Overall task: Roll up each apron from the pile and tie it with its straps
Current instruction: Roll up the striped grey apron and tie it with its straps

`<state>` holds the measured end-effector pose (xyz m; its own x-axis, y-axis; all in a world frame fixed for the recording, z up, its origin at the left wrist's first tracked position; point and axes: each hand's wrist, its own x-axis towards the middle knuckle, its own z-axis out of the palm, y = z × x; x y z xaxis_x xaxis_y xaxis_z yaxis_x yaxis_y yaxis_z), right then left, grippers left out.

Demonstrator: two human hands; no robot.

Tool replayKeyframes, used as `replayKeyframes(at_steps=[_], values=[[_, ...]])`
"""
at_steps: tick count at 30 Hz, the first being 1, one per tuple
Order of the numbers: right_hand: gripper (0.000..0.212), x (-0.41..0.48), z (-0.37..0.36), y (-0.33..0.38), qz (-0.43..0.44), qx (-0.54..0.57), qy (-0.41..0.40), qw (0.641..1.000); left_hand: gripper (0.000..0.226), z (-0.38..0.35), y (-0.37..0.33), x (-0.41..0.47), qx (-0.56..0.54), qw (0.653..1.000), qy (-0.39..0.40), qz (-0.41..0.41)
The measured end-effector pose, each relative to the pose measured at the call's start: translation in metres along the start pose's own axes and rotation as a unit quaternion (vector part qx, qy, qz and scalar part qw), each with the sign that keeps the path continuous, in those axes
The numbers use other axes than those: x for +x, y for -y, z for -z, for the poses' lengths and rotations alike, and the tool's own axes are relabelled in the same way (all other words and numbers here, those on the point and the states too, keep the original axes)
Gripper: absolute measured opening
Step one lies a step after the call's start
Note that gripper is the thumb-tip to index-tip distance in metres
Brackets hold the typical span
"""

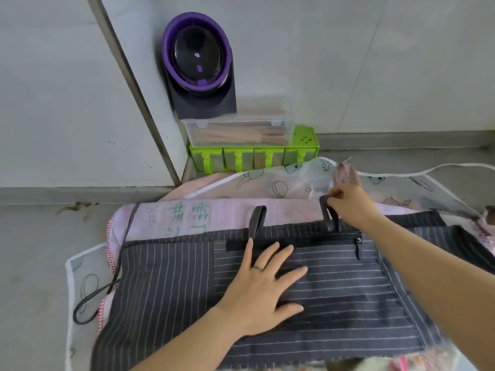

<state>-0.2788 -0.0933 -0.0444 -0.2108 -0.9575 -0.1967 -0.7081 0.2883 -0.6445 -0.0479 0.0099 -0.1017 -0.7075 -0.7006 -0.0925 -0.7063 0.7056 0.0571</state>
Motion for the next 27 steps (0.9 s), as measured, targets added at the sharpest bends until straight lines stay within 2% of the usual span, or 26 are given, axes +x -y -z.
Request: replayKeyframes(at_steps=[2,3,6,8,10,11,14,16,18,20,22,24,27], values=[[0.013,0.012,-0.007,0.002,-0.042,0.044,-0.049,0.997,0.063,-0.013,0.001,0.000,0.036,0.999,0.013,-0.003],[0.017,0.015,-0.011,0.000,-0.070,0.047,-0.042,0.996,0.063,-0.017,0.002,0.000,0.036,0.999,0.010,-0.001],[0.025,0.022,-0.022,-0.009,-0.142,0.076,0.043,0.986,0.065,-0.018,0.000,0.000,0.010,1.000,0.009,-0.001],[0.026,0.025,-0.020,-0.009,-0.150,0.135,0.058,0.978,0.064,-0.014,0.002,0.002,-0.012,0.999,-0.023,0.027],[0.029,0.025,-0.014,-0.006,-0.121,0.154,0.047,0.980,0.062,0.000,0.009,0.007,-0.069,0.988,-0.088,0.107],[0.030,0.023,-0.011,-0.004,-0.091,0.111,0.036,0.989,0.061,0.007,0.017,0.013,-0.109,0.974,-0.108,0.167],[0.028,0.005,-0.013,-0.001,0.001,0.007,-0.001,1.000,0.066,0.021,0.047,0.035,-0.188,0.922,-0.085,0.327],[0.024,-0.010,-0.020,-0.001,0.019,-0.016,-0.003,1.000,0.056,0.025,0.062,0.049,-0.204,0.913,-0.044,0.351],[0.036,-0.022,-0.028,-0.004,0.010,-0.087,0.023,0.996,0.032,0.027,0.068,0.059,-0.238,0.909,-0.045,0.339],[0.058,-0.026,-0.033,-0.010,-0.006,-0.149,0.042,0.988,0.028,0.030,0.073,0.066,-0.291,0.883,-0.104,0.354],[0.070,-0.026,-0.037,-0.015,-0.027,-0.134,0.036,0.990,0.032,0.035,0.078,0.069,-0.325,0.846,-0.170,0.387],[0.065,-0.025,-0.041,-0.016,-0.038,-0.116,0.027,0.992,0.032,0.029,0.079,0.068,-0.353,0.834,-0.169,0.390],[0.031,-0.021,-0.040,-0.015,-0.031,-0.091,0.006,0.995,0.028,0.021,0.076,0.067,-0.374,0.829,-0.149,0.388]])
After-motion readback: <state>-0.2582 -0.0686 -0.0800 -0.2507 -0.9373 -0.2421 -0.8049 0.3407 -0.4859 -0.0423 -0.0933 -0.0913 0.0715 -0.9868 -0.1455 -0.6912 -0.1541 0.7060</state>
